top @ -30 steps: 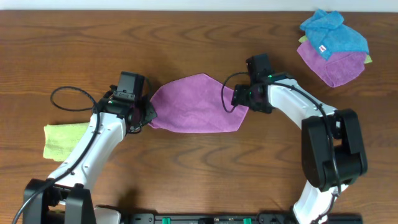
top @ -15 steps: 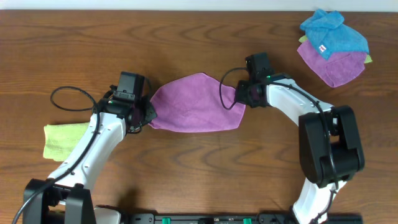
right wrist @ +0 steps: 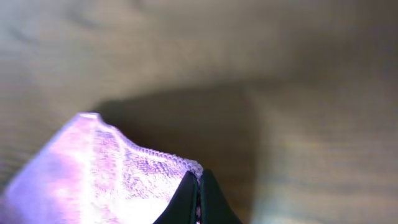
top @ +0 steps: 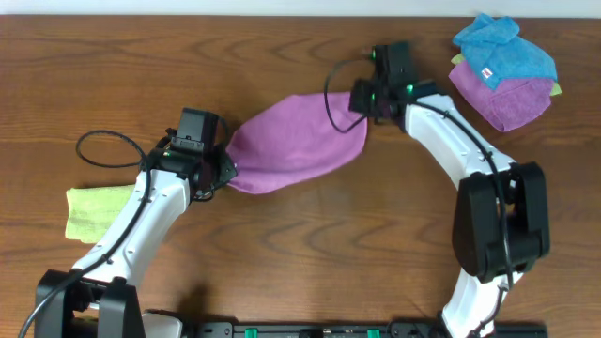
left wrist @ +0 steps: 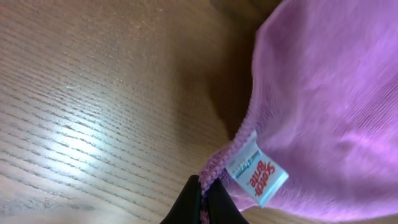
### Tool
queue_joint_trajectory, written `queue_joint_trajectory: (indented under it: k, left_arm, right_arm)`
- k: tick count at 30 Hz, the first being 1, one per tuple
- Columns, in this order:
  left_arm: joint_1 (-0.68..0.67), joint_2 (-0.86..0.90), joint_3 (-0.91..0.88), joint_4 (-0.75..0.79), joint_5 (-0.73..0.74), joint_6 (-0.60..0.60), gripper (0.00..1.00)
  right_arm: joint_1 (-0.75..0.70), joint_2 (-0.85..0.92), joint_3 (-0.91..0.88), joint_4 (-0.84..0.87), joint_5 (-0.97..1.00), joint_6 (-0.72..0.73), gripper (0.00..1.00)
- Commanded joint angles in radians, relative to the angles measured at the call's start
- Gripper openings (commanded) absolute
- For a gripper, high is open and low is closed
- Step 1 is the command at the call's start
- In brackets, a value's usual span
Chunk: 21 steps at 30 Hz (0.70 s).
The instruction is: Fold the cloth
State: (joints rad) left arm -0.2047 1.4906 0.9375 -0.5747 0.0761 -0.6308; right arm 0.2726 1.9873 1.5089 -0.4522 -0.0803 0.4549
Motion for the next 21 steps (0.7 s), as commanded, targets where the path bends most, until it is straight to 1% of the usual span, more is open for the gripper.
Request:
queue_joint_trajectory:
  k: [1,10,21]
  left_arm:
    - [0.002,0.01,0.016,0.01,0.003,-0.005,0.06]
    - [0.002,0.01,0.016,0.06,0.002,-0.032,0.06]
    - [0.002,0.01,0.016,0.068,0.001,-0.05,0.06]
  right_arm:
    - [0.009,-0.002,0.075,0.023,0.002,-0.035,0.01]
    - [0.02,0.03,0.097,0.211,0.001,-0.036,0.01]
    - [0.11,0.22,0.1,0.443,0.032,0.001,0.01]
